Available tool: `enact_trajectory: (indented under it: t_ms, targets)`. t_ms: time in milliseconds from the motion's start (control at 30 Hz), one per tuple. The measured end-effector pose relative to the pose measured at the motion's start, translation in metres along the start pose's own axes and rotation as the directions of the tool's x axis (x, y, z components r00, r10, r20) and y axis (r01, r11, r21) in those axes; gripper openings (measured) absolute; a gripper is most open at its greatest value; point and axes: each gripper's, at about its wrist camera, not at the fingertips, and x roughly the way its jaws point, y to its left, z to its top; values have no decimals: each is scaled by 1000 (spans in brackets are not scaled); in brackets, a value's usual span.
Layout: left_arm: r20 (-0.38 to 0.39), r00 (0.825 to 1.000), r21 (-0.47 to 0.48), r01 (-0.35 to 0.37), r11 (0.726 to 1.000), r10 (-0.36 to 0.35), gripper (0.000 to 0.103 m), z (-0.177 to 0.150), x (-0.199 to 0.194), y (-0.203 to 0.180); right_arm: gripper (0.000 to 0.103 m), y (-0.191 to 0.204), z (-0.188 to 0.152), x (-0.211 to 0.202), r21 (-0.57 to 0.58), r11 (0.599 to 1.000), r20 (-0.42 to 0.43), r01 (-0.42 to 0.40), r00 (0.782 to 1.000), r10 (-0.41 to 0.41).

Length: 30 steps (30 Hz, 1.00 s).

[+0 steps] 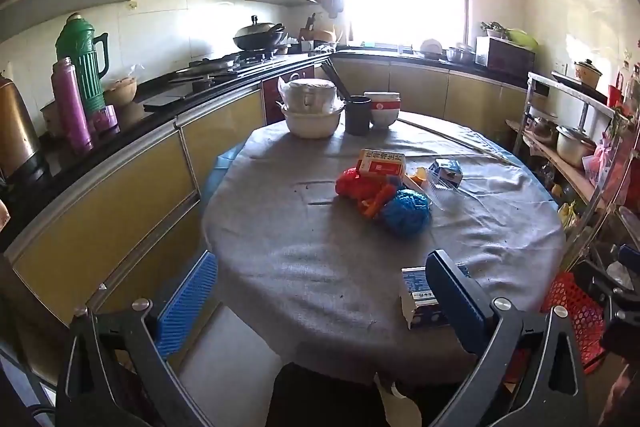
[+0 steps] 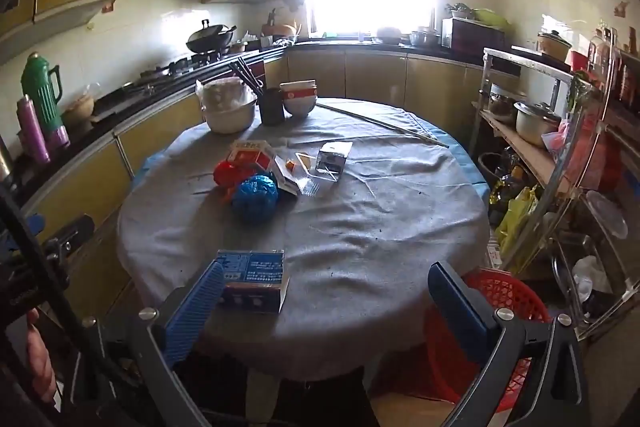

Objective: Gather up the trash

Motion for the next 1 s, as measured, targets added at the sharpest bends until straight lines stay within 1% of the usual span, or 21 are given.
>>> enact_trajectory:
  t_ms: [267, 300, 533, 567, 700, 1000]
  targets:
    - [-11, 1000, 18, -1, 1000, 1, 103, -2, 3, -3, 103, -3, -5, -4, -14, 1000, 7, 19, 1000, -19]
    - [-14, 1000, 19, 0, 1000, 0, 103, -2, 4, -4, 103, 4, -1, -5, -14, 999, 1, 31, 1000, -31]
    - [-34, 999, 30, 8, 1000, -7, 103, -5, 7, -9, 103, 2, -2, -2, -3, 1000, -5, 24, 1000, -25]
    - [-34, 999, 33, 7, 999, -6, 103, -5, 7, -9, 103, 1, -2, -2, -3, 1000, 15, 23, 1000, -23]
    - [-43, 999, 38, 9, 999, -7, 103, -6, 9, -10, 103, 1, -3, -1, -13, 1000, 31, 27, 999, -27]
    - [-57, 998, 41, 9, 999, -7, 103, -7, 13, -9, 103, 4, -2, 1, -21, 999, 21, 33, 999, -32]
